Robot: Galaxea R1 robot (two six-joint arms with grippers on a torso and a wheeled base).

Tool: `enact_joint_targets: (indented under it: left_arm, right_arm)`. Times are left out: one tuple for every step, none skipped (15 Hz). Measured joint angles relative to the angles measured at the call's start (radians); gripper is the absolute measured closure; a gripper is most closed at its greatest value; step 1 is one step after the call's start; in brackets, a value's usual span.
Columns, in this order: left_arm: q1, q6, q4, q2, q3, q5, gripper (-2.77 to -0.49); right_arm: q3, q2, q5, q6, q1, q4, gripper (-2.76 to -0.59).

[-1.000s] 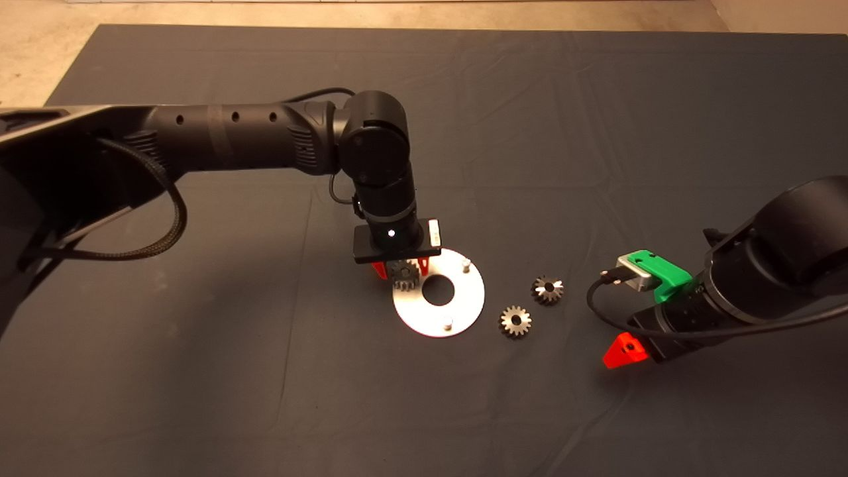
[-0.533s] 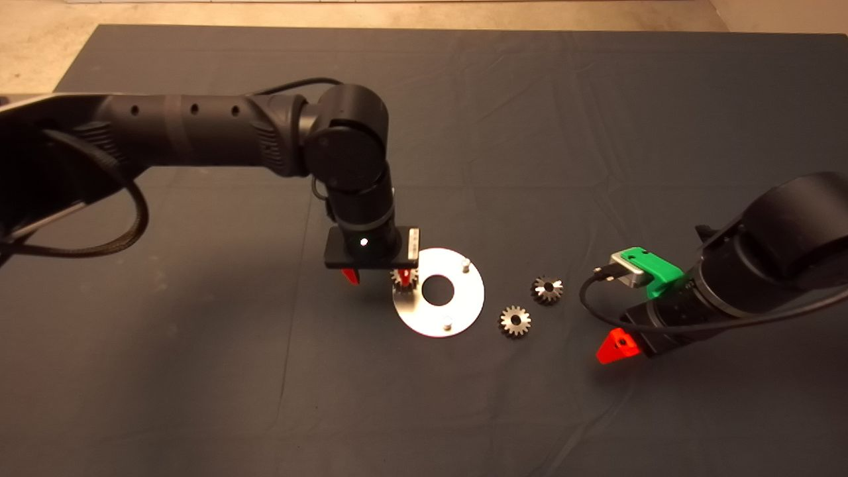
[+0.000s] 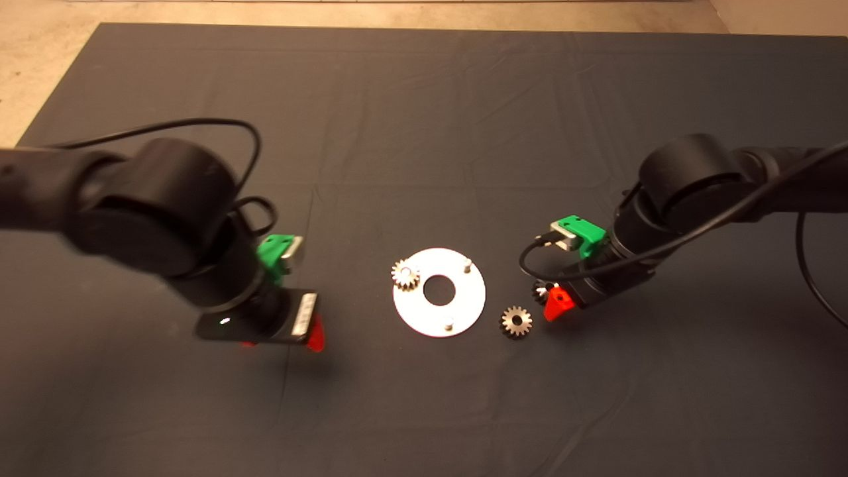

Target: Install three planetary gears onto the carrier pins

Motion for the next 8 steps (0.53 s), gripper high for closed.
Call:
enact_joint_targets:
  left_arm:
    - [0.0,-0.004,-0.001,-0.054,0.039,0.0,-2.02]
    - [0.0,-0.006,-0.001,-0.102,0.074,0.001,-2.02]
    - [0.0,-0.007,-0.005,-0.136,0.1,0.002,-2.02]
    - [0.0,-0.008,-0.006,-0.155,0.121,0.004,-2.02]
    - [0.0,-0.008,-0.009,-0.16,0.138,0.003,-2.02]
    - [0.0,-0.008,-0.009,-0.166,0.154,0.003,-2.02]
    - [0.0,-0.008,-0.009,-0.176,0.168,0.002,-2.02]
    - [0.0,-0.009,-0.009,-0.185,0.181,0.002,-2.02]
  right_arm:
    - [-0.032,0.014,-0.002,-0.023,0.0,-0.001,-2.76]
    - [-0.051,0.023,-0.002,-0.033,-0.002,-0.003,-2.76]
    - [-0.066,0.033,-0.001,-0.043,-0.003,-0.006,-2.76]
    - [-0.077,0.04,-0.001,-0.049,-0.006,-0.012,-2.76]
    - [-0.086,0.047,-0.001,-0.053,-0.008,-0.018,-2.76]
    - [-0.093,0.05,0.0,-0.057,-0.012,-0.023,-2.76]
    - [-0.099,0.05,0.0,-0.058,-0.017,-0.026,-2.73]
    - [-0.104,0.05,-0.003,-0.061,-0.02,-0.029,-2.69]
